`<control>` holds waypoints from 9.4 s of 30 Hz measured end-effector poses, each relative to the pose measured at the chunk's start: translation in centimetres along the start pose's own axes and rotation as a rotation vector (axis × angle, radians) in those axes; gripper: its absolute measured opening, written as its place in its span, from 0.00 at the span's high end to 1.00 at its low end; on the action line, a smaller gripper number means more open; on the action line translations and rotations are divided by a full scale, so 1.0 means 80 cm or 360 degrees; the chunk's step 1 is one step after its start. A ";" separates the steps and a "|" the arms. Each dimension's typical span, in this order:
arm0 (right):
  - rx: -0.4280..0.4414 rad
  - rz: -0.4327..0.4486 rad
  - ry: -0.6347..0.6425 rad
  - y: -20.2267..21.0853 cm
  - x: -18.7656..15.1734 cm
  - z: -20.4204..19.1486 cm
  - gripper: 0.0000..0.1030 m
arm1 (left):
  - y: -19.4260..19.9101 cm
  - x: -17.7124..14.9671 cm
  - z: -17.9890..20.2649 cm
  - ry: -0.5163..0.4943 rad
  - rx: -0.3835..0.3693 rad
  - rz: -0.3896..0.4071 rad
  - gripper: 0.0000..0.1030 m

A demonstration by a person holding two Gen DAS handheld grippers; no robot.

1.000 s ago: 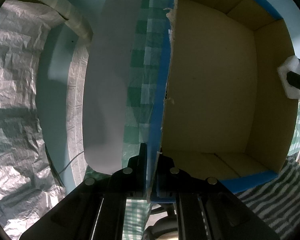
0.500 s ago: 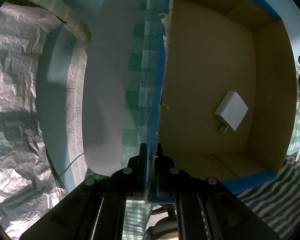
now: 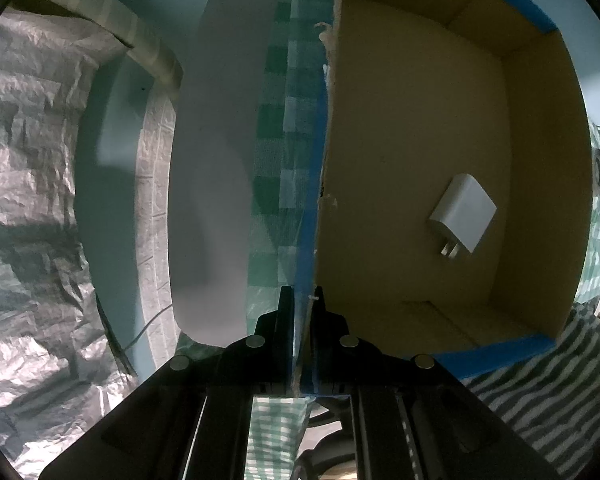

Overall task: Organize rigid objects
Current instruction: 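Move the right gripper back and grasp the black charger, then carry the black charger into the box and release it beside the cube, then move the right gripper back and grasp the white round speaker, then lift the white round speaker with the right gripper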

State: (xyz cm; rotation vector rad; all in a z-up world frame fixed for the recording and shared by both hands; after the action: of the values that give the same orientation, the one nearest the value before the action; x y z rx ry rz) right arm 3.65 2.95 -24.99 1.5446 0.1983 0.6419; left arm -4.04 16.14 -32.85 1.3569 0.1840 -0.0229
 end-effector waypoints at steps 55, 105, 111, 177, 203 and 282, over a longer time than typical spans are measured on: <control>-0.0060 -0.0589 -0.0294 -0.158 -0.206 0.089 0.51 | -0.008 -0.015 -0.009 0.0016 0.0026 -0.0059 0.93; 0.0032 -0.0249 -0.0149 -0.026 -0.100 0.078 0.60 | -0.008 -0.012 -0.008 -0.0026 0.0056 -0.0075 0.93; 0.0038 -0.0187 -0.0101 -0.005 -0.072 0.054 0.60 | -0.009 -0.010 -0.006 -0.0027 0.0049 -0.0072 0.93; -0.0042 -0.0090 0.0081 -0.026 0.030 -0.017 0.34 | -0.007 -0.013 -0.009 -0.0033 0.0061 -0.0084 0.86; -0.0114 -0.0007 -0.0110 0.049 0.000 0.065 0.31 | -0.004 -0.016 -0.008 -0.0034 0.0070 -0.0079 0.86; -0.0178 -0.0522 -0.0654 -0.122 -0.157 0.258 0.19 | -0.009 -0.022 -0.001 -0.0056 0.0060 -0.0085 0.86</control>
State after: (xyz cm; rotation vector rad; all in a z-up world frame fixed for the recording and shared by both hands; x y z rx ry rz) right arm 6.28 -20.14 -36.83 1.4599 0.0979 0.0704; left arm -5.91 15.92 -33.31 1.3879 0.1914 -0.0955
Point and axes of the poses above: each gripper's, at about its wrist camera, not at the fingertips, and y roughly against the way its jaws point, z to its right, x to its top, the point moved 7 cm from there along -y, roughly the way its jaws point, and after that the axes turned 11 degrees about -x, right-handed, at the moved point
